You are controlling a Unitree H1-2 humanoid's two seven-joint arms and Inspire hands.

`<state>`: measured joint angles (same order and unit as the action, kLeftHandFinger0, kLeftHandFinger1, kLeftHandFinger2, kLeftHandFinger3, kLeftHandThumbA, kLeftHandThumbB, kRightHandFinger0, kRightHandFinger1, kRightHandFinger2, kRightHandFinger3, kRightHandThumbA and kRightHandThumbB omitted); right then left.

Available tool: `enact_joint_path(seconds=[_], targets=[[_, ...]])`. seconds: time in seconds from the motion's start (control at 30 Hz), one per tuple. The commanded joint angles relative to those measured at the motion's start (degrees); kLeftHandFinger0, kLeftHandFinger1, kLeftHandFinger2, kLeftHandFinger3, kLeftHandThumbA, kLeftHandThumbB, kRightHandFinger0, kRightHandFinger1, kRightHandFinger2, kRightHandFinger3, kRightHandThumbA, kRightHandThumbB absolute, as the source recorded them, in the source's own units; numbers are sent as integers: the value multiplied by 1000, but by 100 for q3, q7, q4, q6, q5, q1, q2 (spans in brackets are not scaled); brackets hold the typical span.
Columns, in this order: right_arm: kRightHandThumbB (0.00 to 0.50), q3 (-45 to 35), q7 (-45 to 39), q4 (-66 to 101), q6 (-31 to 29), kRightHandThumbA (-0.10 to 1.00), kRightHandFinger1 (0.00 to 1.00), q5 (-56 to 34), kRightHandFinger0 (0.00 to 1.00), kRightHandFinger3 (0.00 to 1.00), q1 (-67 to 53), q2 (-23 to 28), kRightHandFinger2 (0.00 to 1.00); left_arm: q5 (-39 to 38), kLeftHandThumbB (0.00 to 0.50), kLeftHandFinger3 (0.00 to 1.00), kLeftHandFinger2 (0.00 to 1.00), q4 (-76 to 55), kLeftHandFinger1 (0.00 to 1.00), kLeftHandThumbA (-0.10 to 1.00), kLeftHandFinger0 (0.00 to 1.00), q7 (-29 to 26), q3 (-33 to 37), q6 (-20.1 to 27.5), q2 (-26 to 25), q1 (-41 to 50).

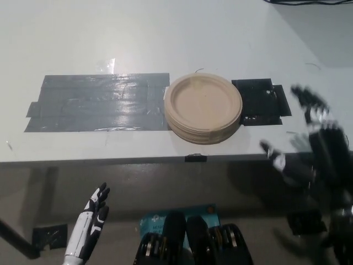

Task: A stack of plates is kept in the middle of the desk close to the robot and the robot grabs the stack with its right hand, picks it up and hands it to a person.

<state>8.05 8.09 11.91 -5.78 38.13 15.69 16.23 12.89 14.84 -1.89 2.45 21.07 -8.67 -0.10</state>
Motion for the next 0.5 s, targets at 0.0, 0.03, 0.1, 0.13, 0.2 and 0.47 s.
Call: enact_joint_path(seconds=[0.0, 0.03, 0.1, 0.13, 0.2, 0.47], targets=[[459, 3, -32, -296, -19, 721, 1000, 444, 1000, 1000, 667, 151, 1000, 129, 344, 1000, 1000, -37, 1000, 1000, 1000, -208, -47, 425, -66, -95], [454, 70, -86, -481, -5, 737, 1000, 547, 1000, 1000, 837, 206, 1000, 120, 348, 1000, 1000, -30, 1000, 1000, 1000, -211, -52, 445, -65, -96], [462, 133, -120, -729, -36, 726, 1000, 590, 1000, 1000, 1016, 260, 1000, 145, 351, 1000, 1000, -47, 1000, 1000, 1000, -215, -47, 419, -67, -97], [471, 178, -125, -901, -48, 728, 1000, 645, 1000, 1000, 1133, 293, 1000, 165, 349, 1000, 1000, -70, 1000, 1000, 1000, -217, -41, 401, -65, -97], [497, 313, -191, -1228, 1, 769, 1000, 848, 1000, 1000, 1368, 363, 1000, 176, 348, 1000, 1000, -64, 1000, 1000, 1000, -222, -44, 410, -68, -117], [500, 703, -707, -1821, -33, 920, 1000, 753, 1000, 1000, 1795, 531, 1000, 172, 344, 1000, 1000, -52, 1000, 1000, 1000, -184, -52, 398, -78, -169]])
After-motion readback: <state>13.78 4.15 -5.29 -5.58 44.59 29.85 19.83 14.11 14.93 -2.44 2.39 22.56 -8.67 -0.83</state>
